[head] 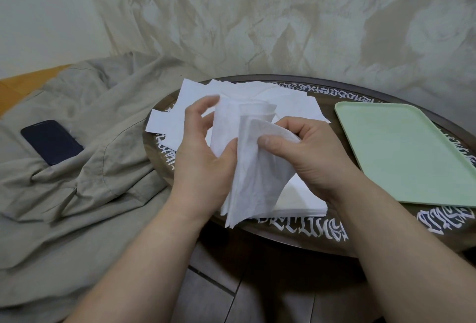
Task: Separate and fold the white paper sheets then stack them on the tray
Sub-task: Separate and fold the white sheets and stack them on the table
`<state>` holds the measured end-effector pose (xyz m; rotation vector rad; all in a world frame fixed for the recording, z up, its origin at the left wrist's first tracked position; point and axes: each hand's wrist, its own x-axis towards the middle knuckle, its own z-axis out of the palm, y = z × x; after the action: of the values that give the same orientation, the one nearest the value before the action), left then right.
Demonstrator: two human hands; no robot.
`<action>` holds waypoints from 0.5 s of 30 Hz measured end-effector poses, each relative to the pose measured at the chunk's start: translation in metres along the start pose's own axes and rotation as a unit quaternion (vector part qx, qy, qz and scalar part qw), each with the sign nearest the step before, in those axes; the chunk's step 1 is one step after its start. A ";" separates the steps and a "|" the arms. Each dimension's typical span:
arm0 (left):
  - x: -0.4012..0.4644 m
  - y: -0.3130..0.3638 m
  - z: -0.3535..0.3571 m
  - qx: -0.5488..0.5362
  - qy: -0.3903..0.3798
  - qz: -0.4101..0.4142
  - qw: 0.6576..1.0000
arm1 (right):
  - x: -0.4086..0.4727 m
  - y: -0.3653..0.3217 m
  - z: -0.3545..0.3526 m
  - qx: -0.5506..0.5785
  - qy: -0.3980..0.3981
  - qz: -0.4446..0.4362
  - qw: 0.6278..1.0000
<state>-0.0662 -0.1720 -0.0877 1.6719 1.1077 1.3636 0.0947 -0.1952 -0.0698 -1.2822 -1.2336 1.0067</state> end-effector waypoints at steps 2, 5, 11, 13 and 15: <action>0.002 -0.001 -0.001 0.015 -0.009 0.006 1.000 | 0.000 0.000 0.000 -0.005 0.002 -0.002 1.000; 0.001 0.001 -0.001 -0.042 -0.050 -0.020 0.998 | 0.000 0.002 -0.002 -0.015 0.008 -0.008 1.000; -0.002 -0.001 -0.001 -0.052 -0.082 0.024 0.995 | 0.000 0.002 -0.001 -0.017 0.013 -0.025 0.999; -0.002 -0.002 -0.001 -0.008 -0.078 0.053 0.995 | -0.001 0.001 -0.002 -0.034 0.003 -0.036 0.999; -0.002 -0.002 -0.002 0.027 -0.073 0.075 0.994 | -0.003 -0.001 -0.004 -0.063 -0.011 -0.056 0.996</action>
<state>-0.0683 -0.1735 -0.0899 1.8945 0.9590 1.2894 0.0984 -0.1984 -0.0687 -1.2859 -1.3876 0.8763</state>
